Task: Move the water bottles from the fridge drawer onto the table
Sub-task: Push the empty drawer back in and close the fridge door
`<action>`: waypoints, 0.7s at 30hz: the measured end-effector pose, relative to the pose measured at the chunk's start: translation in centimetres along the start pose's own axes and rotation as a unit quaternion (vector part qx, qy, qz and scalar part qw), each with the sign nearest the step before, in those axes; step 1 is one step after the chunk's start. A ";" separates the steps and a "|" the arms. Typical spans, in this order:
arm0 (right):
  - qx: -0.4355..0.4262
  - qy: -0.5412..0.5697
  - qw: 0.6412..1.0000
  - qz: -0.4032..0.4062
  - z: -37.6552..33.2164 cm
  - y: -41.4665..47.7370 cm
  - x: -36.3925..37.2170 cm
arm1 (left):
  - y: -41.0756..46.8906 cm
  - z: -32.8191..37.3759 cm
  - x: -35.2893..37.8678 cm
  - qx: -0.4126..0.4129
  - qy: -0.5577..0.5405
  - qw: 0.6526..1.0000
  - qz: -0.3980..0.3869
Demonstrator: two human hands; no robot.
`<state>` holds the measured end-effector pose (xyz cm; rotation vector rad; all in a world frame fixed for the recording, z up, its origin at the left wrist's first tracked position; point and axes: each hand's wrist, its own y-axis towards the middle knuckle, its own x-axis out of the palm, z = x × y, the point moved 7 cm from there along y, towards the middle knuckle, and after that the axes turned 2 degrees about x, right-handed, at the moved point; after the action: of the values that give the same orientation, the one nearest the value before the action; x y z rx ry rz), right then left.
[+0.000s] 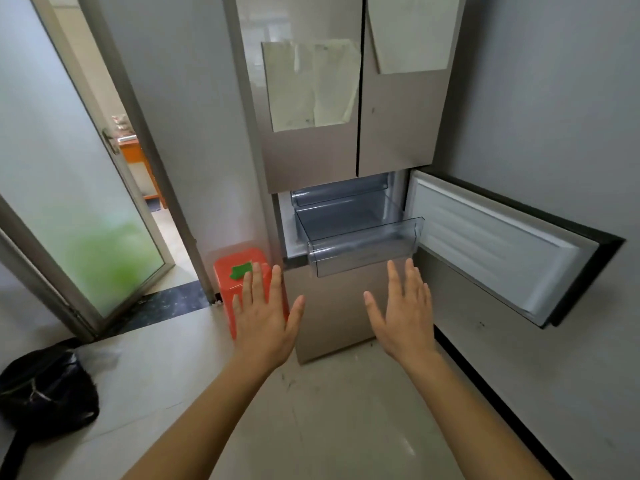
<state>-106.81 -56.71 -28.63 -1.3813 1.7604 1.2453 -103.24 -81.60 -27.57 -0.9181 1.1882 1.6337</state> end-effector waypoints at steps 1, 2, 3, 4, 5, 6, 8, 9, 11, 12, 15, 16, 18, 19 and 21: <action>0.003 0.000 1.000 -0.007 0.5 1.3 1.0 | 1.5 0.1 1.2 -0.002 -0.007 1.000 -0.003; 0.004 -0.002 1.000 -0.012 1.0 2.6 2.0 | 3.2 0.4 2.5 -0.001 -0.008 1.000 -0.009; 0.004 -0.005 1.000 -0.019 1.5 4.2 3.1 | 5.0 0.6 3.8 0.001 -0.011 1.000 -0.018; 0.006 -0.010 0.999 -0.031 2.0 5.8 4.1 | 6.8 0.9 5.1 0.003 -0.016 0.999 -0.030; 0.010 -0.013 0.999 -0.040 2.5 7.5 5.1 | 8.7 1.2 6.4 0.005 -0.023 0.999 -0.043; 0.017 -0.016 0.999 -0.046 3.0 9.2 5.8 | 10.6 1.6 7.7 0.006 -0.032 0.998 -0.059; 0.039 -0.013 0.997 -0.058 4.1 12.7 7.0 | 14.2 2.4 10.0 0.008 -0.055 0.994 -0.089; 0.052 -0.001 0.997 -0.062 4.6 14.4 7.4 | 16.0 3.0 11.0 0.015 -0.063 0.993 -0.100; 0.078 0.028 0.994 -0.065 5.6 17.3 7.9 | 19.5 4.3 13.1 0.031 -0.074 0.989 -0.122; 0.093 0.044 0.993 -0.064 6.3 18.6 8.1 | 21.1 5.0 14.1 0.036 -0.081 0.987 -0.137; 0.164 0.124 0.975 -0.087 9.4 21.6 10.1 | 24.5 7.0 17.4 0.028 -0.119 0.976 -0.181; 0.191 0.151 0.965 -0.099 10.4 22.5 11.1 | 25.4 7.4 18.6 0.019 -0.138 0.971 -0.194; 0.232 0.193 0.946 -0.116 12.3 24.1 13.0 | 27.2 7.9 21.4 -0.005 -0.178 0.959 -0.222; 0.247 0.203 0.939 -0.128 13.4 24.9 14.3 | 28.0 8.1 22.9 -0.025 -0.196 0.950 -0.242; 0.265 0.223 0.925 -0.157 15.2 26.7 16.5 | 29.1 8.4 25.4 -0.079 -0.241 0.924 -0.285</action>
<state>-138.72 -48.87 -40.40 -1.5945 1.8732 0.2531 -139.57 -71.81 -39.73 -0.7974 0.3988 1.3655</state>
